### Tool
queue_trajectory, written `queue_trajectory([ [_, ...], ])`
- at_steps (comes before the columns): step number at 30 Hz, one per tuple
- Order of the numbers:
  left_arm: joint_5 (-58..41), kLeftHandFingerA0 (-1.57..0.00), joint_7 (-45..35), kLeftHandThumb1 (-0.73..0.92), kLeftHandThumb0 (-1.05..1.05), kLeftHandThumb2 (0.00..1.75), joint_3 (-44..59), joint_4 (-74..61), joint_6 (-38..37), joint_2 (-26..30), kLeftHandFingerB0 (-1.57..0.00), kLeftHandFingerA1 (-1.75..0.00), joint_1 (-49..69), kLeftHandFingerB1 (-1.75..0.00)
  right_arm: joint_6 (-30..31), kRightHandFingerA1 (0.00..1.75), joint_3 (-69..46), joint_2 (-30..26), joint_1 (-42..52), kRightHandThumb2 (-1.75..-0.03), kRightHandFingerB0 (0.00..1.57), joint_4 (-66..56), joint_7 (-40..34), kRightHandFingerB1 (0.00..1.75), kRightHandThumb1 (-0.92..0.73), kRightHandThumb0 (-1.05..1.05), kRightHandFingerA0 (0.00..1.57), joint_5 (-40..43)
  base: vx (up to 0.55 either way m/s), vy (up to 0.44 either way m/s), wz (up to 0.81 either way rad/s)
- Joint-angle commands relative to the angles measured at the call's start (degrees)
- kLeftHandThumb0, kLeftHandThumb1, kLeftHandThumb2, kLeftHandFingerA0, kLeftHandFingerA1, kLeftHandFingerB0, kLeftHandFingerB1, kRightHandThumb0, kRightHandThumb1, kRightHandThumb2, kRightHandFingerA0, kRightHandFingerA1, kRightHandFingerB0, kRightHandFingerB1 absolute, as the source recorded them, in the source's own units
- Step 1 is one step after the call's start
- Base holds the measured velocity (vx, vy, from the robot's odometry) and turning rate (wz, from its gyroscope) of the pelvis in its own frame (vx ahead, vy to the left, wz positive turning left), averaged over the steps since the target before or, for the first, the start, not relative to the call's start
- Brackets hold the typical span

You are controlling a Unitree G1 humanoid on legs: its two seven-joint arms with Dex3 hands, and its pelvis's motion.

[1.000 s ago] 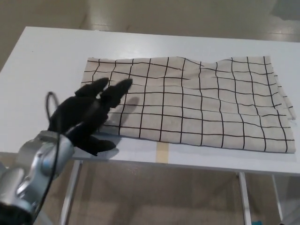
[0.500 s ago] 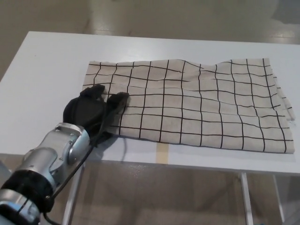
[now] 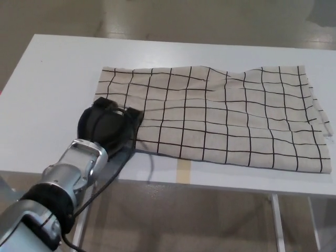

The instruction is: Use the left hand to fold a white towel with checkered patterns in half.

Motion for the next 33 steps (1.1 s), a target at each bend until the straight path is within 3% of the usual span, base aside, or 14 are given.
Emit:
queue_trajectory([
  [1,0.2,-0.73,8.9,0.59,-0.19,0.55,-1.9,4.7,-3.5,-2.8,-0.63,-1.75,2.4,-1.75,-0.4,0.46,-0.2,0.8,0.9,-0.62,0.35,-0.2,0.4,0.39,-0.73,-0.34,0.38,1.6,0.00,0.000,0.00],
  [4,-1.0,-0.68,10.5,0.64,-0.17,0.55,-1.1,4.8,-4.0,-2.8,-0.49,-1.75,2.7,-1.75,0.3,0.46,-0.4,0.8,0.6,-0.62,0.34,-0.4,0.8,0.39,-0.73,-0.33,0.38,2.2,0.00,0.000,0.00],
  [8,-3.2,-0.66,11.1,0.67,-0.13,0.53,0.9,4.9,-6.7,-1.3,-0.44,-1.75,2.9,-1.75,0.6,0.47,-0.5,0.6,1.1,-0.62,0.35,-0.9,1.3,0.39,-0.73,-0.33,0.39,2.4,0.00,0.000,0.00],
  [21,-10.3,-0.71,13.3,0.65,-0.19,0.53,11.7,6.1,-11.8,6.8,-0.48,-1.75,-0.3,-1.75,0.7,0.48,0.1,0.8,2.0,-0.62,0.36,-1.7,0.5,0.40,-0.73,-0.31,0.40,1.4,0.00,0.000,0.00],
  [33,-8.9,-0.71,13.1,0.70,-0.19,0.55,12.1,8.0,-13.5,14.5,-0.50,-1.75,-3.3,-1.75,1.9,0.49,0.6,0.4,2.1,-0.61,0.36,-3.8,1.3,0.40,-0.73,-0.31,0.41,1.9,0.00,0.000,0.00],
])
